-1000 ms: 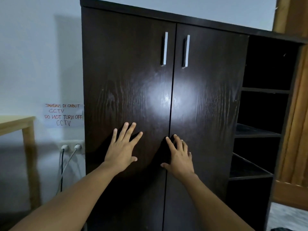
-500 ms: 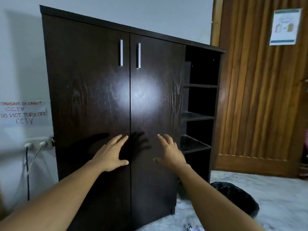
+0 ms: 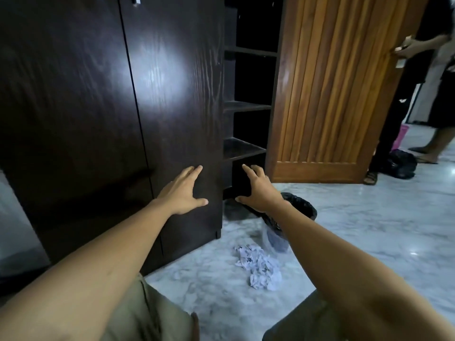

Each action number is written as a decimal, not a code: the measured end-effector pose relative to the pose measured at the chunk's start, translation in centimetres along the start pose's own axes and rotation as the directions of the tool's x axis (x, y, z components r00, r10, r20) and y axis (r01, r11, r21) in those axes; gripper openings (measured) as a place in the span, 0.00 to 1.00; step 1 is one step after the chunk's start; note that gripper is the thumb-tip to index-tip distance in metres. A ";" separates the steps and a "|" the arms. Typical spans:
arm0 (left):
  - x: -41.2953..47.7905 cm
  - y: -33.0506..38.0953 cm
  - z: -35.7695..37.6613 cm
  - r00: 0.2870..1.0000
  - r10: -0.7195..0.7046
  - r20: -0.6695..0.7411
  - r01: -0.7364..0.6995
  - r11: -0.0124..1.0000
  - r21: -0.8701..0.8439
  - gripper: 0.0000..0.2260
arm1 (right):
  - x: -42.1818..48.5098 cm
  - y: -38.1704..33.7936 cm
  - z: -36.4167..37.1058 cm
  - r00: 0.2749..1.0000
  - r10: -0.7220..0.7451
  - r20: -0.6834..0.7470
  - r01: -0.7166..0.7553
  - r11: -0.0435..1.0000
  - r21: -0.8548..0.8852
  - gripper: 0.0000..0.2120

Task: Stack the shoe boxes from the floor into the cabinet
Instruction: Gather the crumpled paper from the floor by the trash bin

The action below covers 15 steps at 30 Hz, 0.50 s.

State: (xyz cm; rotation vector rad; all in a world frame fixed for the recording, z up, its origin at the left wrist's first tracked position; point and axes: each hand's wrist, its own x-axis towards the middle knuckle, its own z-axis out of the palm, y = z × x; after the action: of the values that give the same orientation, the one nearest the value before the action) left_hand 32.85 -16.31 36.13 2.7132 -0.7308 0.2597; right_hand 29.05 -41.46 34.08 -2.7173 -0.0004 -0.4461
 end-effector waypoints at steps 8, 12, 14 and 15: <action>3.3 3.2 7.9 0.981 0.149 0.128 -0.136 0.985 -0.104 0.47 | -4.7 6.7 1.8 0.983 0.185 -0.012 -0.185 0.983 -0.011 0.47; 3.5 3.6 13.1 0.965 0.203 0.164 -0.181 0.974 -0.139 0.45 | -7.7 9.8 4.5 0.960 0.282 0.003 -0.282 0.960 -0.006 0.44; 3.6 3.4 16.2 0.957 0.213 0.195 -0.184 0.970 -0.157 0.45 | -9.1 11.4 6.4 0.946 0.323 0.022 -0.324 0.946 0.000 0.42; 3.7 3.3 17.7 0.954 0.217 0.207 -0.186 0.970 -0.158 0.44 | -9.7 12.2 7.5 0.942 0.334 0.024 -0.334 0.942 0.006 0.41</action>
State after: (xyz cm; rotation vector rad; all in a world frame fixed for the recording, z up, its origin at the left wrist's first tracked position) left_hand 35.93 -26.89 21.43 2.5637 -1.0521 -0.0502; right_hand 22.86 -49.31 19.95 -2.6385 0.4450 -0.3117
